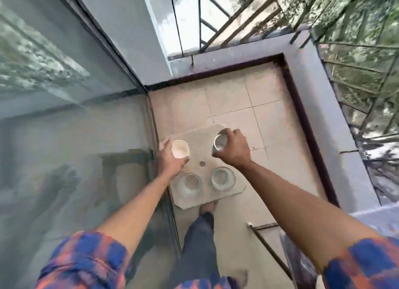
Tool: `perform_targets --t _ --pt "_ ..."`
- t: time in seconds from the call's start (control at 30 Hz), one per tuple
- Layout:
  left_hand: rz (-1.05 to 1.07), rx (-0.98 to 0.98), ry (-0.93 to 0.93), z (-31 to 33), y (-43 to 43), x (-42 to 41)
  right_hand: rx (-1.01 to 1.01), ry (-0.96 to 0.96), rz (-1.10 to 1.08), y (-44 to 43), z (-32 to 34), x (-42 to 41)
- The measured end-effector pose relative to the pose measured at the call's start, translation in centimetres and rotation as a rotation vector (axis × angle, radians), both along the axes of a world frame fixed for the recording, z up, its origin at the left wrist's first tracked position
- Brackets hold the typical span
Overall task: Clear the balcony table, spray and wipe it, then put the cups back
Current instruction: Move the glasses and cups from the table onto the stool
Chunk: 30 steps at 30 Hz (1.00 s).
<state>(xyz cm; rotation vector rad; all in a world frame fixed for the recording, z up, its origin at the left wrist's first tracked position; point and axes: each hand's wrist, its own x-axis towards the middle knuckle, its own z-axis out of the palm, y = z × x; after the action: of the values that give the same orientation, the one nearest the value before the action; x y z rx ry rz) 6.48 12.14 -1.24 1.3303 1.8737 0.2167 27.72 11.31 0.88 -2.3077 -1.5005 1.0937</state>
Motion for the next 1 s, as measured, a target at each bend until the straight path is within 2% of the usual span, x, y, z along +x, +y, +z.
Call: perform_targets --t 0.23,0.5,0.63,0.77,1.0 --pt "-0.052 -0.04 0.03 -6.4 0.3 -0.4 -0.02 -0.04 -0.035 0.0 -7.3 -1.7" --pt "-0.082 -0.045 0.008 -7.4 -1.2 -0.8 -0.062 -0.088 -0.068 -0.7 -9.3 -2.5" --pt "-0.133 -0.057 -0.002 -6.4 0.0 -1.5 -0.132 -0.035 -0.085 -0.6 -8.6 -2.6" --pt "-0.123 0.003 -0.036 -4.0 1.7 -1.5 -0.103 0.03 -0.107 -0.7 -6.3 -1.9" --pt "-0.093 0.211 -0.152 4.6 2.9 2.1 -0.035 0.106 -0.202 -1.2 2.5 2.3"
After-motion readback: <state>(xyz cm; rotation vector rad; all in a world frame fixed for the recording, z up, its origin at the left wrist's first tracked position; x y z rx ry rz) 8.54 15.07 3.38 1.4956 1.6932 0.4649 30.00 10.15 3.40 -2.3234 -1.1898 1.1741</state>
